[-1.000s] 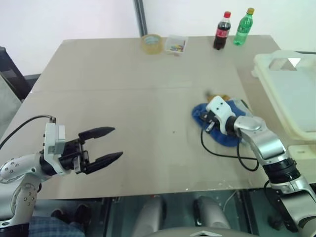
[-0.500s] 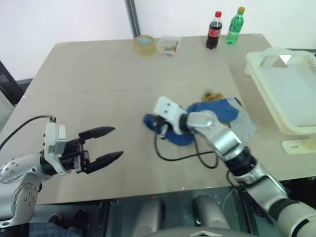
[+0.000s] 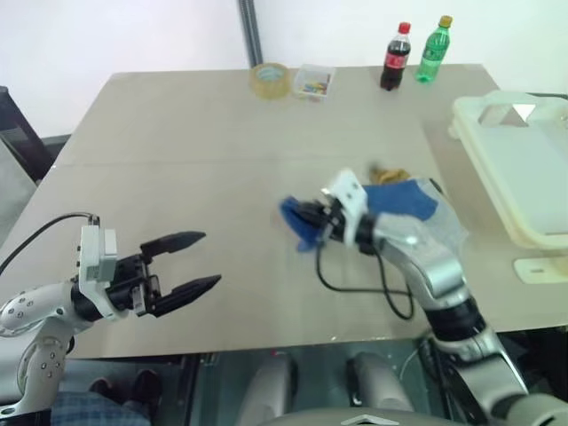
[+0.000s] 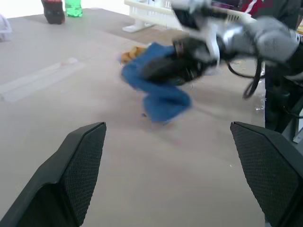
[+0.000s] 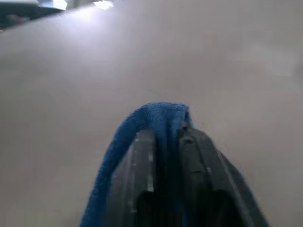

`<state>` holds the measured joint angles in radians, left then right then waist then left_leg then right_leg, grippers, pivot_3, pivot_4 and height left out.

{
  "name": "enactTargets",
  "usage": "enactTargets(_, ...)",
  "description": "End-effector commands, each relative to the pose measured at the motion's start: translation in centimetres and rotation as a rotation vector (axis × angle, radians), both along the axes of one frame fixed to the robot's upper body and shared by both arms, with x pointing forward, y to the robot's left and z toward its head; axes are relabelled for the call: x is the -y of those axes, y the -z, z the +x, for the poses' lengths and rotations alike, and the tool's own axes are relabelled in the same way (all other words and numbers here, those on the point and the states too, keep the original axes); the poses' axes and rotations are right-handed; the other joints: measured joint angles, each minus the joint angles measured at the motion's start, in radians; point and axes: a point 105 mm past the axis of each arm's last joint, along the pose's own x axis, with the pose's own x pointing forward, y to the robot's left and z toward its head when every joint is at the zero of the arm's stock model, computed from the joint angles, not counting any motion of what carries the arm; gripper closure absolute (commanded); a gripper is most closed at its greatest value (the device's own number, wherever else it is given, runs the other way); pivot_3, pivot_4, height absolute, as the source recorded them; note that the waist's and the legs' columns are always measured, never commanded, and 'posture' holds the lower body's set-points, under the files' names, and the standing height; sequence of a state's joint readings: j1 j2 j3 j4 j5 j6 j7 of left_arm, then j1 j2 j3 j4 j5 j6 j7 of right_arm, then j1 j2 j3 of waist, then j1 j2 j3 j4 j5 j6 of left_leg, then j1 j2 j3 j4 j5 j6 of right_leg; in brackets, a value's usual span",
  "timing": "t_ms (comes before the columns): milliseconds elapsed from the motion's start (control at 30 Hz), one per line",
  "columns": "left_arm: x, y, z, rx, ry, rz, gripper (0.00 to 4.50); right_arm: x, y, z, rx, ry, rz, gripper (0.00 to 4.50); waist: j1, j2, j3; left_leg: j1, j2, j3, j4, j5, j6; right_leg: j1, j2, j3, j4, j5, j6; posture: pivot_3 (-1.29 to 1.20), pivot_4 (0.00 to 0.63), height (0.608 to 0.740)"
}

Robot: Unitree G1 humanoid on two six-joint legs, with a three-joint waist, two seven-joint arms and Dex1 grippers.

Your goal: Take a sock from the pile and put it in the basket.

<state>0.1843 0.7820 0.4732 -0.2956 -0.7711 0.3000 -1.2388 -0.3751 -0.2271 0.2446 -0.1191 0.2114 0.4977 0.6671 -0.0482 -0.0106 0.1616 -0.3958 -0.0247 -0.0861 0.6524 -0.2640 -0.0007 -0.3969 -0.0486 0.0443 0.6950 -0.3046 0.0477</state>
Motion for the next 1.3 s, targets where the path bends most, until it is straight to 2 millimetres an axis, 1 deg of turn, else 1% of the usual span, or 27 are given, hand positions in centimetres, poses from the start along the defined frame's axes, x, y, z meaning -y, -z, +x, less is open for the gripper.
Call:
enactTargets(33,0.0,-0.7,0.1,0.027,0.006,0.005,0.0,1.4,-1.0,0.0,0.102,0.033,0.031,2.17,-0.006,0.0,0.0,0.0,0.0,0.0,0.0,0.0,0.0,0.0,0.001,0.0,0.0,0.0,0.0,0.0,0.15,0.74)
enactTargets(67,0.0,-0.7,0.3,0.027,0.008,0.005,0.0,2.1,-0.9,0.0,0.115,0.053,0.029,1.73,-0.007,0.0,0.0,0.0,0.001,0.0,0.0,0.0,0.0,0.0,0.001,0.0,0.0,0.0,0.0,0.0,0.15,0.74)
enactTargets(133,-0.1,-0.7,0.4,0.028,0.01,0.006,0.0,2.8,-1.1,0.0,0.136,0.074,0.034,0.66,-0.007,0.0,0.0,0.001,0.001,-0.001,0.0,0.0,0.0,0.001,0.002,-0.001,0.0,0.0,0.0,0.0,0.15,0.74)
enactTargets(167,-0.1,-0.7,0.5,0.028,0.011,0.007,0.0,3.2,-1.4,0.0,0.145,0.09,0.042,0.21,-0.008,0.0,0.0,0.001,0.001,0.0,0.0,0.0,0.0,0.001,0.002,0.0,0.0,0.0,0.0,0.0,0.15,0.74)
enactTargets(200,-0.1,-0.7,0.6,0.028,0.011,0.007,0.0,3.6,-1.6,-0.1,0.144,0.096,0.047,0.09,-0.007,0.0,0.0,0.001,0.001,0.0,0.0,0.0,0.0,0.001,0.002,0.0,0.0,0.0,0.0,0.0,0.15,0.74)
enactTargets(267,-0.2,-0.8,0.8,0.03,0.011,0.007,0.0,4.6,-2.0,-0.7,0.156,0.085,0.019,0.09,-0.004,0.0,0.0,0.001,0.001,0.0,0.0,0.0,0.0,0.001,0.001,0.0,0.0,0.0,0.0,0.0,0.15,0.74)
enactTargets(333,-0.2,-0.9,0.9,0.031,0.012,0.007,0.0,5.0,-2.2,-1.4,0.155,0.061,-0.016,0.09,0.003,0.0,0.0,0.001,0.001,0.0,0.0,0.0,0.0,0.001,0.001,0.0,0.0,0.0,0.0,0.0,0.15,0.74)
enactTargets(433,-0.3,-0.8,1.0,0.027,0.017,0.011,0.0,4.6,-3.9,-2.0,0.142,0.012,-0.052,0.09,0.004,0.0,0.0,0.001,0.001,0.0,0.001,0.0,0.0,0.001,0.001,0.0,-0.001,0.0,0.0,0.0,0.15,0.74)
enactTargets(500,-0.2,-0.8,1.1,0.024,0.022,0.011,0.0,3.8,-4.6,-2.2,0.12,-0.041,-0.115,0.09,0.004,0.001,0.0,0.001,0.002,0.0,0.001,0.0,0.0,0.001,0.002,0.0,0.0,0.0,0.0,0.0,0.15,0.74)
enactTargets(633,0.1,-0.6,1.6,0.024,0.04,0.01,0.0,2.8,-4.3,-1.2,-0.036,-0.069,-0.326,0.09,0.005,0.001,0.001,0.001,0.002,-0.001,0.001,0.0,0.0,0.002,0.002,-0.001,0.0,0.0,0.0,0.0,0.15,0.74)
enactTargets(733,0.1,-0.5,1.8,0.024,0.044,0.01,0.0,1.5,-5.4,-0.4,-0.054,-0.074,-0.367,0.09,0.006,0.001,0.001,0.001,0.002,-0.002,0.001,0.0,0.0,0.002,0.002,-0.002,-0.001,0.0,0.0,0.0,0.15,0.74)
enactTargets(800,0.1,-0.5,1.8,0.025,0.044,0.01,0.0,0.4,-5.7,0.1,-0.078,-0.088,-0.414,0.09,0.005,0.001,0.001,-0.001,0.002,-0.002,0.001,0.0,0.0,0.001,0.001,-0.002,-0.002,0.0,0.0,0.0,0.15,0.74)
enactTargets(867,0.1,-0.4,1.8,0.024,0.043,0.012,0.0,-0.6,-5.6,0.5,-0.106,-0.103,-0.463,0.09,0.005,0.001,0.001,-0.002,0.001,-0.001,0.001,0.0,0.0,0.0,0.0,-0.001,-0.002,0.0,0.0,0.0,0.15,0.74)
enactTargets(967,0.0,-0.1,1.8,0.022,0.04,0.013,0.0,-1.5,-5.1,0.7,-0.151,-0.13,-0.526,0.09,0.004,0.001,0.001,-0.002,0.001,-0.001,0.001,0.0,0.0,-0.001,0.0,-0.001,-0.002,0.0,0.0,0.0,0.15,0.74)
enactTargets(1067,0.0,0.1,1.8,0.021,0.028,0.011,0.0,-1.7,-4.4,1.1,-0.179,-0.153,-0.601,0.09,0.007,0.001,0.001,-0.002,0.001,-0.001,0.001,0.0,0.0,-0.001,0.0,-0.001,-0.002,0.0,0.0,0.0,0.15,0.74)
enactTargets(1267,0.3,1.0,1.0,0.009,0.017,0.0,0.0,-2.3,-4.2,2.1,-0.193,-0.194,-0.714,0.09,0.002,0.001,0.001,-0.003,0.0,-0.001,0.001,0.0,0.0,-0.002,-0.001,-0.001,-0.001,0.0,0.0,0.0,0.15,0.74)
enactTargets(1300,0.4,1.1,1.0,0.01,0.012,0.0,0.0,-2.5,-4.3,2.5,-0.18,-0.192,-0.727,0.6,0.002,0.001,0.001,-0.003,0.0,-0.001,0.001,0.0,0.0,-0.002,-0.001,-0.001,-0.001,0.0,0.0,0.0,0.15,0.74)
